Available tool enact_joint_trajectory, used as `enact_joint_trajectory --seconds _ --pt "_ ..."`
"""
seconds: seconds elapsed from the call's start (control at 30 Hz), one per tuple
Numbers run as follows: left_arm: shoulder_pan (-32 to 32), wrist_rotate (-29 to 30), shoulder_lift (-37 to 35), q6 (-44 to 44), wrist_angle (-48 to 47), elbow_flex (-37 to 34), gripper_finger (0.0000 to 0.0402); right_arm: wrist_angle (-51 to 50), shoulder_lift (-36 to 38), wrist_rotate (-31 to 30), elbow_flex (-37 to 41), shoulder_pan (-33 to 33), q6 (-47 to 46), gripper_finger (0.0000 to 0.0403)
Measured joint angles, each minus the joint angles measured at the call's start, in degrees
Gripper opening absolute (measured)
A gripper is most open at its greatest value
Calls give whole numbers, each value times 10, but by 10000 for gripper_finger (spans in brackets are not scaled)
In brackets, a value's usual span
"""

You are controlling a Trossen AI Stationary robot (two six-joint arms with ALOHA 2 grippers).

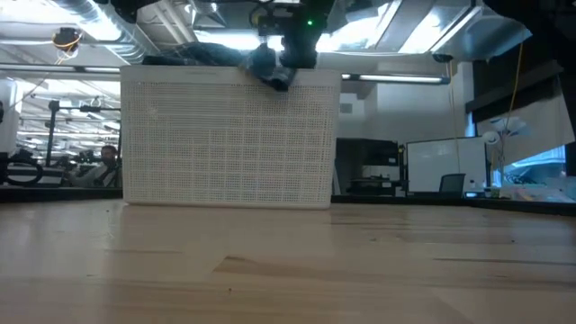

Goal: Sort clothes
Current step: Put the blue plaid shirt into the white bin

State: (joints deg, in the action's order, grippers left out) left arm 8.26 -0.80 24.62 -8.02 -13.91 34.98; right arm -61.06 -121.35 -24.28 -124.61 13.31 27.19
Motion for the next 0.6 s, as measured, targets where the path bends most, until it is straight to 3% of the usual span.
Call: enact_joint_trajectory --seconds 0.23,0.37,0.6 --pt "0 0 6 -4 2 0 159 -23 23 -23 -105 -52 18 232" --pt "0 0 6 -1 -1 0 159 -63 55 -12 -77 -107 -7 232" --pt "0 0 6 1 -1 0 159 -179 41 -77 -61 -216 -99 232"
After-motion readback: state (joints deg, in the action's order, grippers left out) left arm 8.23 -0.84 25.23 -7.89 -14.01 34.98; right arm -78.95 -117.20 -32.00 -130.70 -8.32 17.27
